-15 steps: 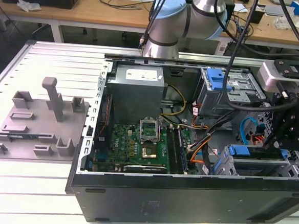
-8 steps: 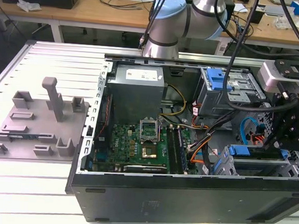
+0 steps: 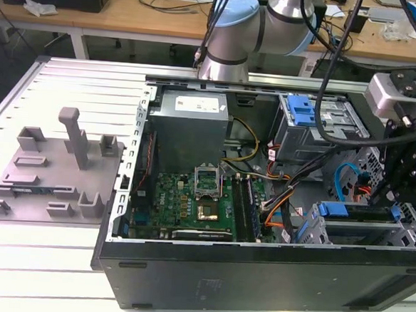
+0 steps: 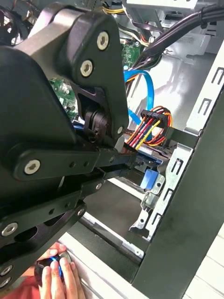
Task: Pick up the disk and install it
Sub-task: 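Insert the first disk wire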
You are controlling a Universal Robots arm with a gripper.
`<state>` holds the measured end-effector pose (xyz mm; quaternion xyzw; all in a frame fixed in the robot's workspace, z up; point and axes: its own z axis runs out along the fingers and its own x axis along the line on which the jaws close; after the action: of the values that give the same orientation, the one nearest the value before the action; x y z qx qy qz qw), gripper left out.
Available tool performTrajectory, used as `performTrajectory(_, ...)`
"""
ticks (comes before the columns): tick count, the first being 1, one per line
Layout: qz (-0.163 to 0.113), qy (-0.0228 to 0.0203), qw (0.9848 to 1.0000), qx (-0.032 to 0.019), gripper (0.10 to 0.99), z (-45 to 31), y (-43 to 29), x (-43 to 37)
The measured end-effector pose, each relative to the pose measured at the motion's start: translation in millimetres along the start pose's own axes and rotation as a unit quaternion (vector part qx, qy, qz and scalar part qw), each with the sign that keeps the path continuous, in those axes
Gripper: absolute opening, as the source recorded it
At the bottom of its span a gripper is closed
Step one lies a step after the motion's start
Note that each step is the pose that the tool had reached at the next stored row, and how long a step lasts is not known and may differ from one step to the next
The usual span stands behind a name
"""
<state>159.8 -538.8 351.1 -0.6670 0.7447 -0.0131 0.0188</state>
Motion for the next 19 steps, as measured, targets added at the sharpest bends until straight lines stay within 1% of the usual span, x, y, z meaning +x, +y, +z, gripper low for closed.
performTrajectory(1, 0.0, -0.0002, 1.0, 0.0, 0.169, 0.0, 0.0, 0.0)
performTrajectory(2, 0.0, -0.0014, 1.0, 0.0096, 0.169, 0.5, 2.4, 0.3)
performTrajectory(3, -0.001, -0.0023, 0.9999, 0.016, 0.169, 0.6, 2.6, 0.3)
performTrajectory(4, -0.003, -0.0024, 0.9999, 0.016, 0.169, 0.6, 4.6, 0.5)
performTrajectory(6, -0.018, -0.0034, 0.9997, 0.0166, 0.169, 0.5, 6.4, 0.8)
performTrajectory(12, -0.021, -0.0043, 0.9995, 0.0222, 0.169, 0.6, 7.0, 0.9)
performTrajectory(19, -0.021, -0.0043, 0.9995, 0.0225, 0.169, 0.6, 8.1, 2.1)
